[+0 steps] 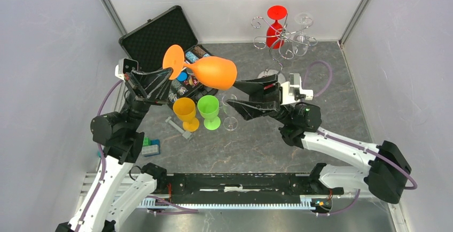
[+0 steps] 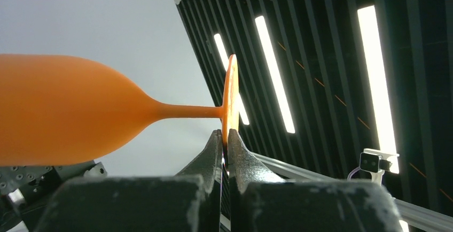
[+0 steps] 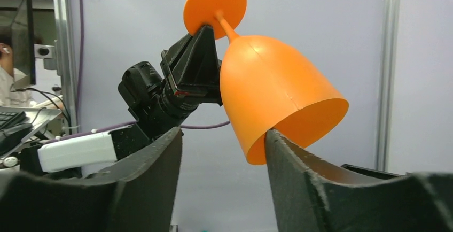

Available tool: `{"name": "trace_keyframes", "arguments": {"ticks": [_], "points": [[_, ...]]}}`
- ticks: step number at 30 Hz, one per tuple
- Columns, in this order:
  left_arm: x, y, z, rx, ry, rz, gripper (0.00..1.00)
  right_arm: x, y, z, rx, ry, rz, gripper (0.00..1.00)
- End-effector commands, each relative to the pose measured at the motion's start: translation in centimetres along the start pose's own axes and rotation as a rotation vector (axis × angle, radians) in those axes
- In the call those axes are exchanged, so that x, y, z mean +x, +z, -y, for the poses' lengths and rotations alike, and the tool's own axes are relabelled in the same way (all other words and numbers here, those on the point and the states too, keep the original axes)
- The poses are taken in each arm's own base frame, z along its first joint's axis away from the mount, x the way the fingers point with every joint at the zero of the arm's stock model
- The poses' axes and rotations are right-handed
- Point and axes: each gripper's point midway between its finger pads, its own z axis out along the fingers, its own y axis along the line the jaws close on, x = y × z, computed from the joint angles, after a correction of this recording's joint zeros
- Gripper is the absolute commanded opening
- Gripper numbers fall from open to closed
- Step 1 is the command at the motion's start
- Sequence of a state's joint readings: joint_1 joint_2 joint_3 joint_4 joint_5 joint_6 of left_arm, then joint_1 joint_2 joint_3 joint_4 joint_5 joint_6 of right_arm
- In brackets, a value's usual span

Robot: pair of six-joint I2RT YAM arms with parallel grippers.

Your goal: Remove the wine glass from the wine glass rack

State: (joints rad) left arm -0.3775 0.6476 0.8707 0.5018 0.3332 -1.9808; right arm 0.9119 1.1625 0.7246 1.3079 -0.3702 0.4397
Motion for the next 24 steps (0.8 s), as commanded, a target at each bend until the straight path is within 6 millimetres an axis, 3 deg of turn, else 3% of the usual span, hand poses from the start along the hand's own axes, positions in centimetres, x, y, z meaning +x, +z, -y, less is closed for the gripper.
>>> {"name": "trace_keyframes", "arguments": {"ticks": [1,11,15,21,24], "points": [[0.4,0.6,1.1,0.043,0.038,-0.022,0.02,-2.3,2.1,-2.9,-0.184,0.048,0.079,0.57],[0.6,0.6,1.2,0.052,0.012,-0.043,0.02,-4.9,4.2,-4.6,-0.332,0.102,0.192,0.32],[0.3,0.7,0.9,0.067,0.02,-0.04,0.02,-5.1,4.4,-4.6,-0.334,0.111,0.191,0.02],[1.1,0.6,1.4,0.077,0.181,-0.053,0.51,-5.5,3.8,-3.5,-0.215,0.067,0.14,0.0],[1.4,0.1,0.9,0.063,0.28,-0.058,0.81,-5.3,3.7,-2.2,-0.111,0.026,0.05,0.0]]}}
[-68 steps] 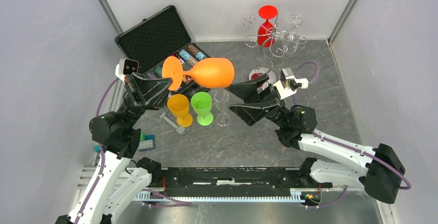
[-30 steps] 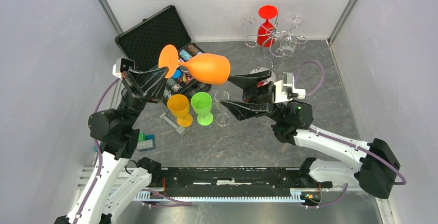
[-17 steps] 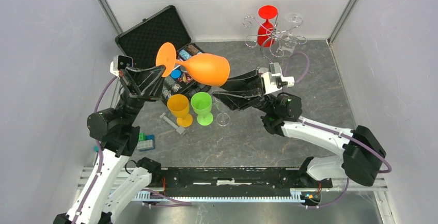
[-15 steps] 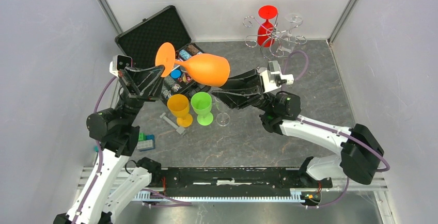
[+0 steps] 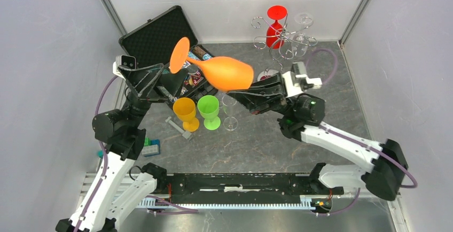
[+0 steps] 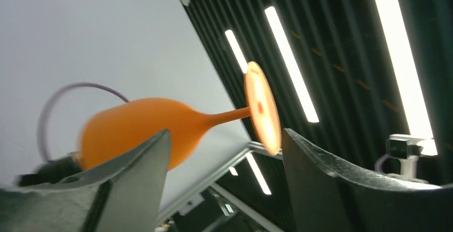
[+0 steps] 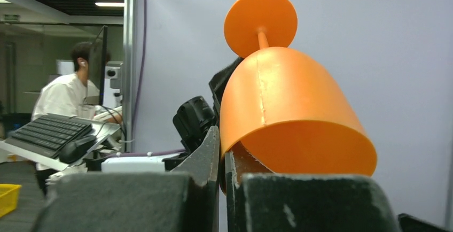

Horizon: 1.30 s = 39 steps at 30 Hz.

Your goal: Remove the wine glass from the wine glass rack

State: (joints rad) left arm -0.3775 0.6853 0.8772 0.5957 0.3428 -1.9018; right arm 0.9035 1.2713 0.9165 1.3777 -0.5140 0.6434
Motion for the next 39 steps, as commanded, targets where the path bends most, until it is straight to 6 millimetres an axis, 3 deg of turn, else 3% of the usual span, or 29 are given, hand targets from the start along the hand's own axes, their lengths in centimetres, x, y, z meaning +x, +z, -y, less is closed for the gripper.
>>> {"name": "trace_keyframes", "arguments": {"ticks": [1,4,6,8,11,13,18,24,31,35,39], "points": [[1.2,-0.8,0.3,-0.004,0.221,-0.035,0.88,-3.1,-0.1,0.2,0.114,-0.123,-0.03,0.0],[1.1,-1.7,-1.2,-0.071,0.354,-0.028,0.99,-2.9,-1.7,2.5,0.302,-0.153,-0.148,0.0],[0.9,-2.5,-1.9,-0.116,0.471,-0.022,1.0,-2.3,-3.5,4.0,0.436,-0.175,-0.27,0.0],[0.6,-3.1,-2.7,-0.182,0.594,-0.023,1.0,-1.8,-6.0,5.3,0.574,-0.192,-0.399,0.0],[-0.7,-4.2,-4.6,-0.324,0.784,-0.025,1.0,-1.4,-11.4,6.8,0.828,-0.19,-0.595,0.0],[-1.7,-4.8,-5.5,-0.405,0.865,-0.017,1.0,-2.0,-13.9,6.6,0.93,-0.196,-0.693,0.0],[-3.0,-5.7,-7.0,-0.521,0.977,-0.04,1.0,-1.4,-20.0,4.7,1.076,-0.149,-1.004,0.0],[-3.9,-6.1,-8.9,-0.597,1.043,-0.084,1.0,2.5,-26.5,3.3,1.133,-0.095,-1.313,0.0],[-6.1,-8.2,-10.4,-0.723,1.126,-0.035,1.0,8.0,-29.4,2.7,0.978,-0.013,-1.596,0.0],[-7.7,-9.7,-10.0,-0.754,1.187,0.072,1.0,10.0,-31.3,2.9,0.946,0.01,-1.756,0.0],[-8.2,-10.0,-10.4,-0.766,1.22,0.073,1.0,11.6,-31.9,3.3,0.905,0.032,-1.827,0.02]]}}
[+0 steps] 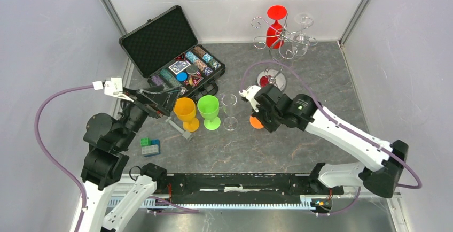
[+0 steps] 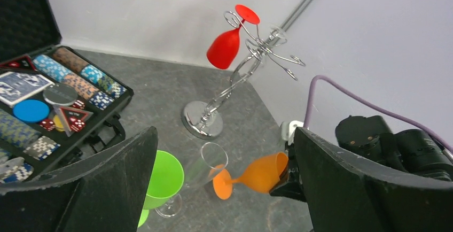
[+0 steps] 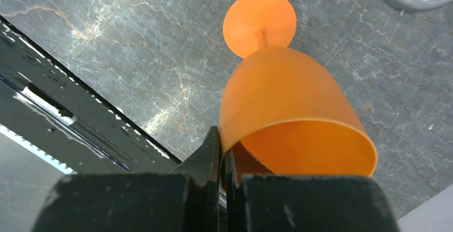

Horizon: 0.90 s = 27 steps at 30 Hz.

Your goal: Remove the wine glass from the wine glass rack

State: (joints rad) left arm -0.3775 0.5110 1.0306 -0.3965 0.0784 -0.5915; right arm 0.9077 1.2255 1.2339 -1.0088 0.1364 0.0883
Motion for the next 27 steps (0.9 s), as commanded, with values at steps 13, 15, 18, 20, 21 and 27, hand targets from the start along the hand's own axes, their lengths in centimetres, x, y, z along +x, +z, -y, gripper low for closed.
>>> {"name": "trace_keyframes", "arguments": {"ticks": [13,15,18,20,21,27], "points": [[0.9,2.1,-2.4,-0.069,0.116,-0.018,1.0,-1.3,3.7,-1.7,-0.096,-0.133,-0.089,0.11],[0.8,2.1,-2.4,-0.073,0.118,-0.011,1.0,-1.5,3.9,-1.6,-0.087,-0.132,-0.085,0.17],[0.7,2.0,-2.5,-0.076,0.121,-0.007,1.0,-2.2,3.9,-1.7,-0.091,-0.124,-0.058,0.31],[0.7,2.0,-2.5,-0.078,0.121,-0.006,1.0,-2.8,3.6,-1.6,-0.084,-0.12,-0.04,0.38],[0.7,2.0,-2.5,-0.077,0.121,-0.006,1.0,-3.1,3.4,-1.5,-0.076,-0.115,-0.028,0.41],[0.5,1.9,-2.4,-0.075,0.119,-0.002,1.0,-6.3,0.9,-0.5,-0.031,-0.088,0.084,0.49]]}}
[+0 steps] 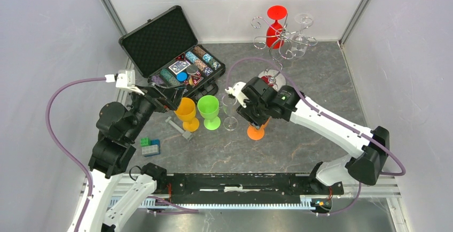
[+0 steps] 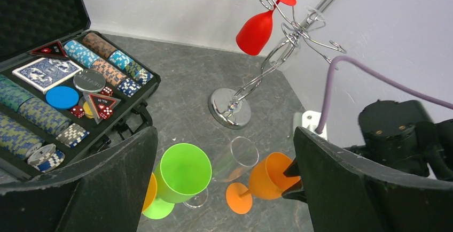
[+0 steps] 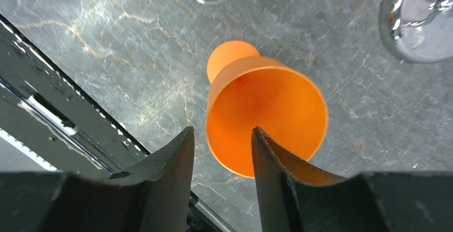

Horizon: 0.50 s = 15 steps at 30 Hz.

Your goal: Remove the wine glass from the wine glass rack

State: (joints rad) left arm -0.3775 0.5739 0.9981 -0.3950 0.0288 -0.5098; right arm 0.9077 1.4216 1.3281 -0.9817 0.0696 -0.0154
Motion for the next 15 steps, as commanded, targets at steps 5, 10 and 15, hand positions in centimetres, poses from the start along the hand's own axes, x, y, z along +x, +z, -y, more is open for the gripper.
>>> {"name": "trace_keyframes", "arguments": {"ticks": [5,10,15], "points": [[-1.4,-0.2,0.3,0.012,0.042,0.054,1.0,-7.2,-7.9,2.7,0.103,0.059,0.332,0.6],[-1.4,-0.1,0.4,0.017,0.042,0.049,1.0,-11.4,-13.8,6.1,0.183,0.172,0.576,0.71],[-1.3,0.0,0.5,0.021,0.04,0.042,1.0,-15.2,-20.3,11.1,0.279,0.31,0.825,0.77]]}}
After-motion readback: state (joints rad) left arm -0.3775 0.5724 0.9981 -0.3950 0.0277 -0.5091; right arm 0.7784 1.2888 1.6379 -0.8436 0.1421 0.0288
